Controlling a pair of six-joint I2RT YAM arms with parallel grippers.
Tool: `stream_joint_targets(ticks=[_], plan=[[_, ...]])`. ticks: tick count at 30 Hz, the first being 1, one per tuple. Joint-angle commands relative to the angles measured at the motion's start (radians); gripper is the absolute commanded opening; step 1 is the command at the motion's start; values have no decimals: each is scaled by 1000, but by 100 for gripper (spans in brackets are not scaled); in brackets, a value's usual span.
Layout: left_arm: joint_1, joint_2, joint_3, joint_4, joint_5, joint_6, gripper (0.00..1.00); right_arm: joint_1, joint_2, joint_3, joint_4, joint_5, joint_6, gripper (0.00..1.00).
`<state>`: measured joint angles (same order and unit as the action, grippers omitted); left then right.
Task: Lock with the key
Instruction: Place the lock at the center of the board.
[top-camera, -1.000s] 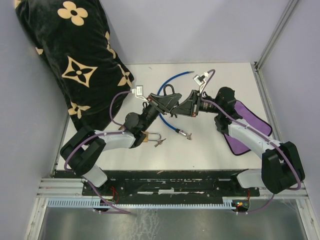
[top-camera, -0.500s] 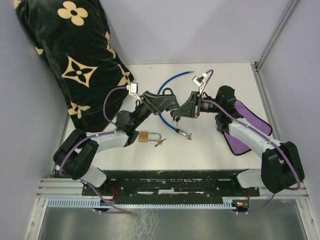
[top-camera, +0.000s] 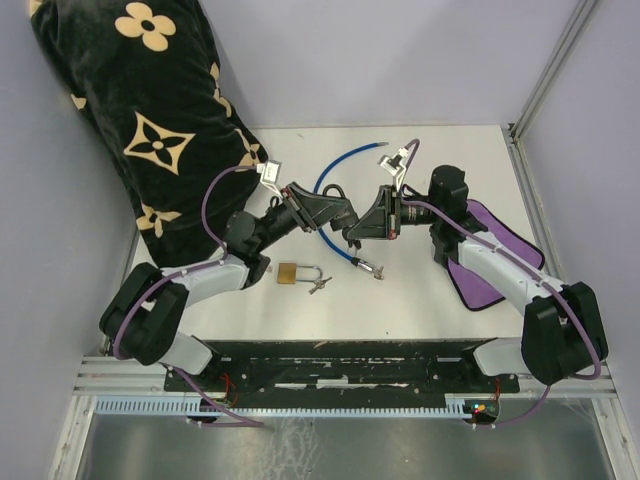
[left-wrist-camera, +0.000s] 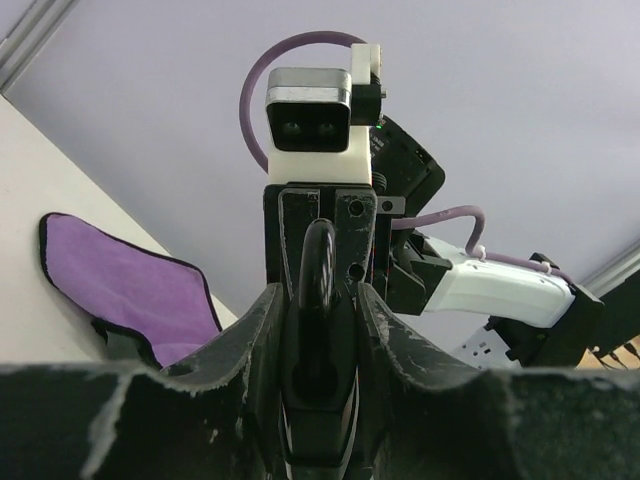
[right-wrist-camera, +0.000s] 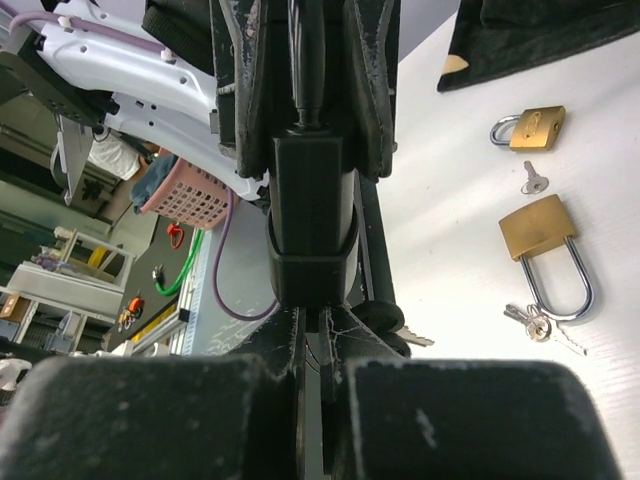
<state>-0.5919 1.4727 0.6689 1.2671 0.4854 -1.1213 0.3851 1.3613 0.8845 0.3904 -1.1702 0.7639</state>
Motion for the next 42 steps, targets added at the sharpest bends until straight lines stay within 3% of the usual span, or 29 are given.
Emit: stream_joint_targets(ticks=[1, 9, 12, 14, 18, 21, 24, 26, 31, 33, 38, 40, 42], plan=[[7, -13, 28, 96, 59, -19, 3, 1, 6, 72, -4, -2, -90, 2], [180, -118, -50, 168, -192, -66, 3, 71, 60, 67, -78, 3, -175, 2], [201, -129, -84, 179, -228, -72, 3, 73, 85, 68, -80, 9, -180, 2], [226, -125, -110, 151, -208, -80, 3, 72, 100, 79, -170, 61, -257, 2], [317, -85, -158, -80, -47, -75, 3, 70, 190, 123, -338, 153, -395, 2], [391, -18, -189, -258, 64, 10, 3, 101, 311, 236, -449, 158, -465, 2], [440, 48, -185, -408, 68, 120, 3, 158, 440, 407, -627, 286, -616, 5], [453, 94, -159, -491, 23, 184, 4, 177, 555, 512, -641, 342, -566, 6], [468, 159, -86, -593, -135, 315, 15, 236, 796, 811, -754, 490, -541, 7], [469, 183, -49, -638, -200, 349, 25, 249, 859, 885, -773, 553, -514, 9], [482, 226, 14, -699, -277, 368, 38, 252, 998, 1067, -815, 662, -464, 13], [486, 216, 20, -704, -307, 359, 47, 253, 1031, 1129, -843, 697, -471, 19], [487, 193, 21, -710, -337, 362, 60, 254, 1047, 1185, -886, 713, -504, 33]])
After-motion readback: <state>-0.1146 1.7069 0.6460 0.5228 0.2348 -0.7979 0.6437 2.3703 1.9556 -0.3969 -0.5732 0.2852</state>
